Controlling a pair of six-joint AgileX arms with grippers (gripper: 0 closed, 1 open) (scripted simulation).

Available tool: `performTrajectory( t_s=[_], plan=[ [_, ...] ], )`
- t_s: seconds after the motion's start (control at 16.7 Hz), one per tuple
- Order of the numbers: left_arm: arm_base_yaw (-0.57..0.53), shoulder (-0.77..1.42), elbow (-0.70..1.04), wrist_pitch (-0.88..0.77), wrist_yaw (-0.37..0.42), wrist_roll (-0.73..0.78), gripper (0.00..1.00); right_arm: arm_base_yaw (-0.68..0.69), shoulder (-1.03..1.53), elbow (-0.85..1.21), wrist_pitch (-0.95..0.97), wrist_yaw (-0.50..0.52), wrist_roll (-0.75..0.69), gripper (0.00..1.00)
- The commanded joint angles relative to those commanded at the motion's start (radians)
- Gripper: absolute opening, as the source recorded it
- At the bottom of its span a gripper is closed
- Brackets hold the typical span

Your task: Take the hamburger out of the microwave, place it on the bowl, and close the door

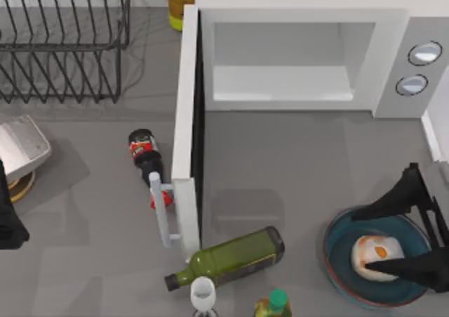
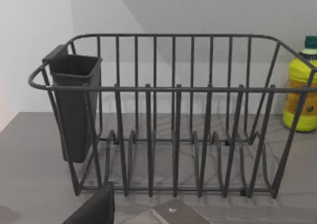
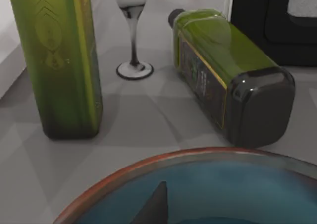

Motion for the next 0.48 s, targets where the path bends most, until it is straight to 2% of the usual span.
performTrajectory(
  t_s=[0.06, 0.24, 0.48],
  plan=[
    [0.000, 0.000, 0.000, 0.000, 0.000, 0.000, 1.00, -0.020, -0.061, 0.024, -0.111, -0.029, -0.030, 1.00],
    [0.000, 0.000, 0.000, 0.000, 0.000, 0.000, 1.00, -0.020, -0.089, 0.011, -0.098, -0.008, -0.002, 1.00],
    [0.000, 0.000, 0.000, 0.000, 0.000, 0.000, 1.00, -0.018, -0.270, -0.066, -0.024, 0.118, 0.177, 1.00]
  ],
)
